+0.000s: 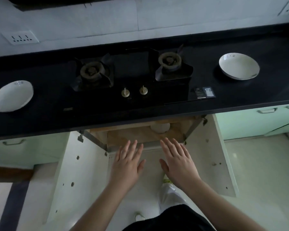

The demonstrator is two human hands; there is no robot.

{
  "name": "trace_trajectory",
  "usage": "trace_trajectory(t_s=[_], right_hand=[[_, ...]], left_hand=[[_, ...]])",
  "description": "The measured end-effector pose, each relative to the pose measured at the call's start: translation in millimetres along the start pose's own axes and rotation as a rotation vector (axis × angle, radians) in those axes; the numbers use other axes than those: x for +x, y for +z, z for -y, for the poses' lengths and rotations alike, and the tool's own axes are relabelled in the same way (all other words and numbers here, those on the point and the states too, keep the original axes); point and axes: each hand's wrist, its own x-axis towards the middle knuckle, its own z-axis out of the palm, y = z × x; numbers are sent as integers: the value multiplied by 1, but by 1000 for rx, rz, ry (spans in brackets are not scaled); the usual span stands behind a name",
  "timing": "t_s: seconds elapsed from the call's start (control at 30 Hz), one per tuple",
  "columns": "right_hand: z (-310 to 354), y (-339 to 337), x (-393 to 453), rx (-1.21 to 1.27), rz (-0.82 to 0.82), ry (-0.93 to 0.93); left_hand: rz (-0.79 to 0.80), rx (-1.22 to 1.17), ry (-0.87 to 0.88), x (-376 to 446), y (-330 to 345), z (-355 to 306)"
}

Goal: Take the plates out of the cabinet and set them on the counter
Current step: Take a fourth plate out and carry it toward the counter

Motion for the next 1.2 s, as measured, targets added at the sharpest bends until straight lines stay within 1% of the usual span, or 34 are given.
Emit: trace_trajectory(t_s=[0.17,0.27,0.37,0.5,0.63,0.7,0.8,0.9,1.0,1.1,1.2], right_hand=[[-35,21,50,-72,97,-78],[-50,41,73,-66,116,-42],[-62,75,91,-75,152,-12],[-78,130,113,-77,195,35],[-97,181,143,-78,240,54],[-110,206,155,-94,280,57],[-126,239,173,-145,196,51],[-144,279,196,-114,198,83],[-166,320,211,-112,188,75],[-189,356,227,-85,148,73],[-213,387,249,-111,118,57]], left_hand=[[37,30,53,52,18,-6],[36,-12,51,83,42,0],[38,-30,65,109,70,9],[96,16,177,131,127,18],[90,-17,112,155,176,27],[90,-33,119,168,204,27],[63,-71,101,188,245,28],[35,-103,106,212,288,35],[-39,-106,108,238,333,47],[-100,-130,124,266,374,58],[-133,-120,129,294,410,66]])
